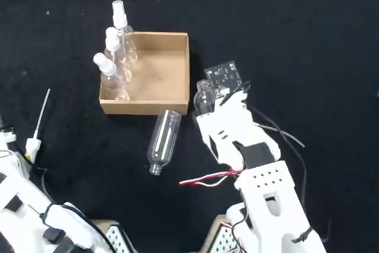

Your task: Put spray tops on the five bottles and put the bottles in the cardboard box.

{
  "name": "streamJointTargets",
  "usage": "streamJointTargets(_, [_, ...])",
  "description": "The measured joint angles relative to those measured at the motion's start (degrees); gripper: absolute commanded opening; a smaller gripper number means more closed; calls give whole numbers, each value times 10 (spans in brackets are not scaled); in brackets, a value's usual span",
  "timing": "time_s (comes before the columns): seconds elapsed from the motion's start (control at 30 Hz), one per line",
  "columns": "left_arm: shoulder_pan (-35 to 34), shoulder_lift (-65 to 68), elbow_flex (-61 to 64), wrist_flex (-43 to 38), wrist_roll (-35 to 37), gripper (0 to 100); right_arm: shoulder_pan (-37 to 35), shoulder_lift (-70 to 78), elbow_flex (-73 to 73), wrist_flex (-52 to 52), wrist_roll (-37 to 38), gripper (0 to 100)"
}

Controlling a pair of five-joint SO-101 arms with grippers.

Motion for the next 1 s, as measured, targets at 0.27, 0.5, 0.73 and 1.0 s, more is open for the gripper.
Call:
streamJointTargets(0.27, [-1,74,-110,57,39,274,0,-3,6,0,0,10])
streamJointTargets(0.5, [33,226,-227,220,-53,274,0,-3,6,0,0,10])
streamJointTargets(0.73, [40,336,-237,139,-66,274,0,-3,6,0,0,10])
streamJointTargets(1.0, [-5,340,-239,-11,-62,274,0,-3,6,0,0,10])
